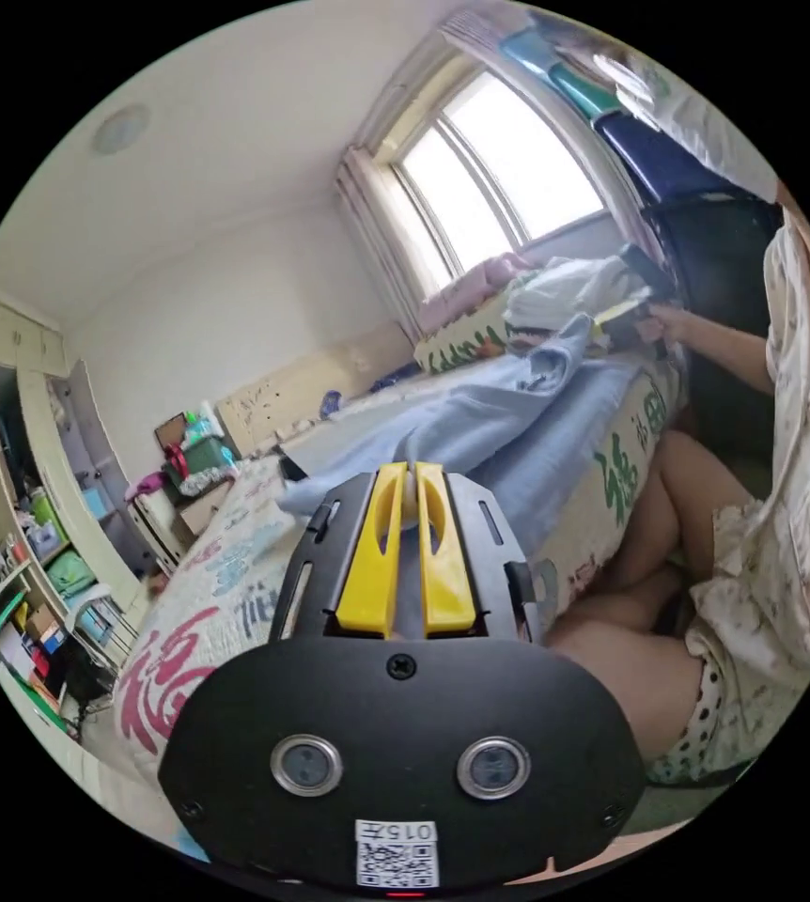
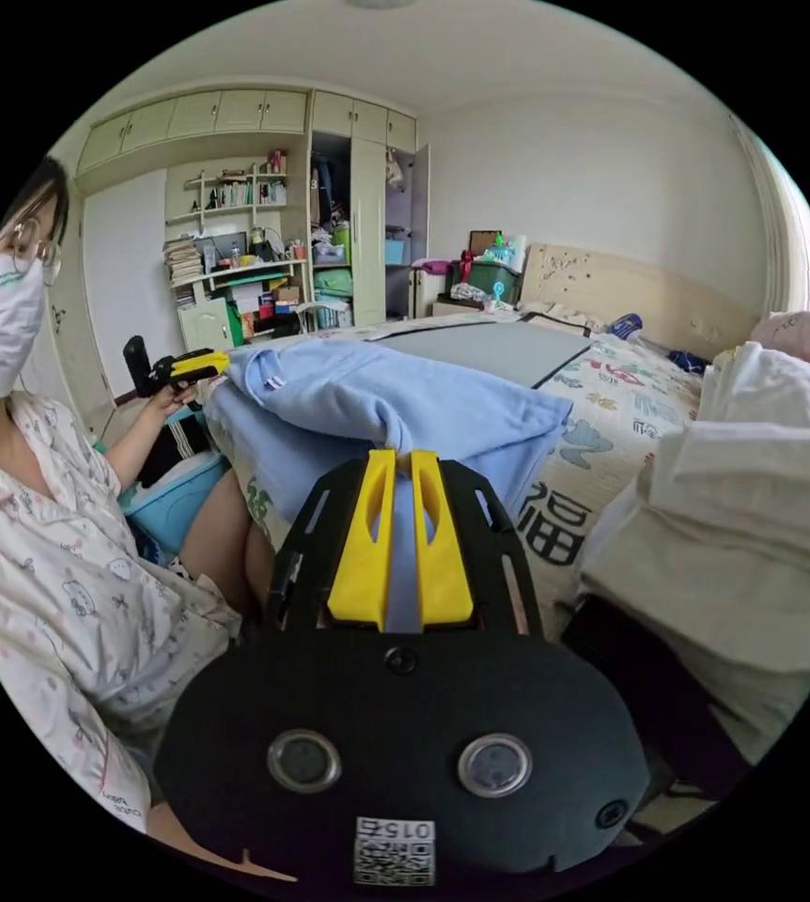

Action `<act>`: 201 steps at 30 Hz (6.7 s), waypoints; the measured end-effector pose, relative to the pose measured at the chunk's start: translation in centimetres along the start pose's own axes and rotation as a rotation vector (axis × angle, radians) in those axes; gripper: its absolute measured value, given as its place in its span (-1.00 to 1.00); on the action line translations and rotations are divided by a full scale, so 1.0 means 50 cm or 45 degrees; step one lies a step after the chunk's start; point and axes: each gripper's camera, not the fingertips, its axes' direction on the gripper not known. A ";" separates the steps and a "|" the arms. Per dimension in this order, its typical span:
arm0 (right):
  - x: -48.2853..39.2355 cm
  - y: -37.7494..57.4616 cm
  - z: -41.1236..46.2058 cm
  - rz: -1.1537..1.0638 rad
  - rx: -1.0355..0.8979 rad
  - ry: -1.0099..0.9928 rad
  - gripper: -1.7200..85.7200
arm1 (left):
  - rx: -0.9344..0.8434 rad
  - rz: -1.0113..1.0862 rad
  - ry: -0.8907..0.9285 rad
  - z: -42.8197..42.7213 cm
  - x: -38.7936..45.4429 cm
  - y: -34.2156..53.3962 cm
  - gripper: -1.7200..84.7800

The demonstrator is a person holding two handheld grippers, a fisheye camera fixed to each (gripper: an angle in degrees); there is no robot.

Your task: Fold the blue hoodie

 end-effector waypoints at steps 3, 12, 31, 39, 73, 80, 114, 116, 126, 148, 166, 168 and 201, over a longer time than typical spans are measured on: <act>-0.008 0.047 -0.008 0.109 0.015 0.065 -0.84 | 0.171 -0.122 0.051 -0.031 -0.004 0.057 -0.89; -0.072 0.037 -0.088 0.202 0.514 0.062 -0.97 | 0.291 -0.615 0.130 -0.005 -0.058 0.046 -0.75; 0.005 0.014 -0.143 0.366 0.350 -0.049 -0.97 | 0.311 -0.891 0.122 -0.091 -0.223 0.082 -0.77; 0.087 -0.282 -0.103 0.342 0.167 -0.093 -0.78 | 0.129 -0.941 0.077 -0.012 -0.401 -0.084 -0.72; 0.507 -1.143 -0.013 0.894 -0.008 0.175 -0.87 | -0.220 -0.925 0.057 0.344 -0.729 -0.593 -0.95; 0.599 -1.237 0.080 0.896 -0.207 0.181 -0.86 | -0.360 -0.869 0.035 0.449 -0.742 -0.599 -0.95; 0.902 -1.170 -0.054 1.280 0.205 -0.441 -0.85 | -0.136 -0.914 0.274 0.345 -0.787 -0.577 -0.96; 0.903 -1.163 -0.050 1.270 0.218 -0.419 -0.86 | -0.135 -0.923 0.286 0.345 -0.788 -0.572 -0.96; 0.913 -1.074 0.035 1.287 0.208 -0.446 -0.86 | -0.093 -0.933 0.286 0.338 -0.764 -0.552 -0.96; 0.628 -0.728 0.146 0.939 0.395 0.306 -0.95 | -0.181 -0.633 -0.107 0.361 -0.579 -0.586 -0.95; -0.153 -0.163 -0.005 0.078 1.089 -0.300 -0.97 | -0.125 -0.708 0.023 0.365 -0.617 -0.523 -0.95; -0.159 -0.027 -0.068 0.144 1.339 -0.368 -0.97 | -0.126 -0.699 0.018 0.365 -0.617 -0.518 -0.95; -0.199 0.713 0.025 -0.416 1.792 -0.260 -0.98 | -0.031 -0.860 0.221 0.346 -0.711 -0.393 -0.95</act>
